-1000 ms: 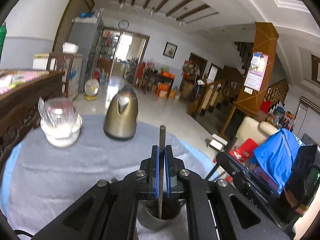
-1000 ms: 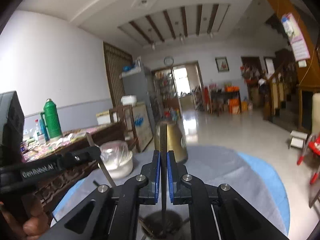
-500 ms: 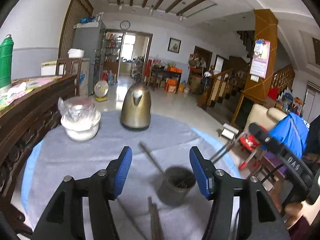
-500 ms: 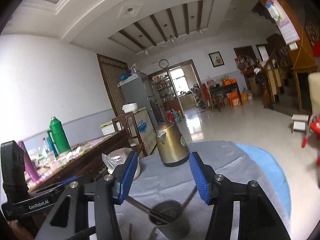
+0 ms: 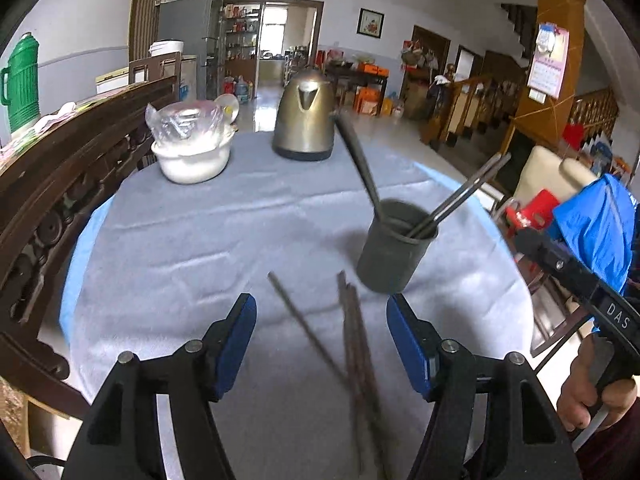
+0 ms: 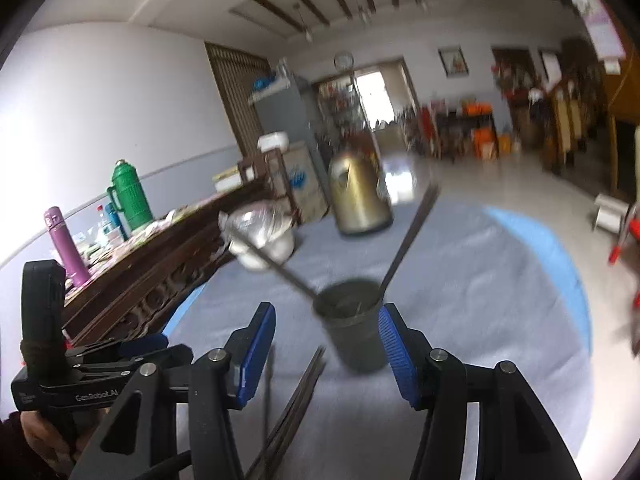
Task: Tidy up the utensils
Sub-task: 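Open and withdraw both tools from the grey cup, then lower the right tool toward the remaining chopsticks while the left tool approaches them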
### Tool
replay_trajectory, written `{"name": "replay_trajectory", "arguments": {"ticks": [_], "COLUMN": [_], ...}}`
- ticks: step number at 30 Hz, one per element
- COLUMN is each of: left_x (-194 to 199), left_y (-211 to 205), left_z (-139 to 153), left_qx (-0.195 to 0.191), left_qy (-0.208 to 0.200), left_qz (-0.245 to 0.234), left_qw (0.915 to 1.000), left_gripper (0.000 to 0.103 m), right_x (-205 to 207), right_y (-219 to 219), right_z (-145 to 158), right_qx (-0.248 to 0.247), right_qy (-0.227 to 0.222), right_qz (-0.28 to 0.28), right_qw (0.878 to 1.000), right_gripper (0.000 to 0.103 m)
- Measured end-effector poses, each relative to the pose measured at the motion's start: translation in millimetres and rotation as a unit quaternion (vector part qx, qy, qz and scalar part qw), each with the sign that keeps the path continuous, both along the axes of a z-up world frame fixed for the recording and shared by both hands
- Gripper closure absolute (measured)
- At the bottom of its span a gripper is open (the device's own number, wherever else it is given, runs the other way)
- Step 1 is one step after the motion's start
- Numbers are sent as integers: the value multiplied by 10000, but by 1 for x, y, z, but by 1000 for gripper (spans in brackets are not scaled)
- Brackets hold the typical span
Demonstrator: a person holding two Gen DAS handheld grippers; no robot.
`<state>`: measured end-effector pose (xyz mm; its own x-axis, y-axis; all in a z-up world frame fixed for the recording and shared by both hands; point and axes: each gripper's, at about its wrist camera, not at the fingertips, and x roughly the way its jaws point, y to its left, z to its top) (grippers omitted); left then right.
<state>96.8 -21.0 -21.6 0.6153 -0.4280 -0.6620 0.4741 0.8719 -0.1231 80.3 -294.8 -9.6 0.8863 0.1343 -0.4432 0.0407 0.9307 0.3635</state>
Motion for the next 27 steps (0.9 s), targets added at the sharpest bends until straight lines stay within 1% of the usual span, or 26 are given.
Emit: {"name": "replay_trajectory", "arguments": {"ticks": [5,9,16,21,27], "left_x": [-1,2,-7,-9,-18], "left_y": [15,22,40,63,87], "left_z": [-8,-10,-5,-6,-2], "left_qx": [72,148,317,260,219], "left_qy": [210,349,256,420,469], "left_qz": [216,363,604,970,1333], "left_qw": [9995,9986,9973,9941,9897], "left_gripper": [34,34,34,34,34], "right_x": [-4,-5,-14,-20,-25], "right_y": [14,18,10,2,1], "right_z": [-12,-11,-7,-3,6], "right_qx": [-92,-190,-119,-79,-199], "right_qy": [230,274,350,395,435], "right_qz": [199,258,171,68,45], "right_qw": [9995,9991,9992,9992,9988], "right_gripper": [44,44,44,44,44]}}
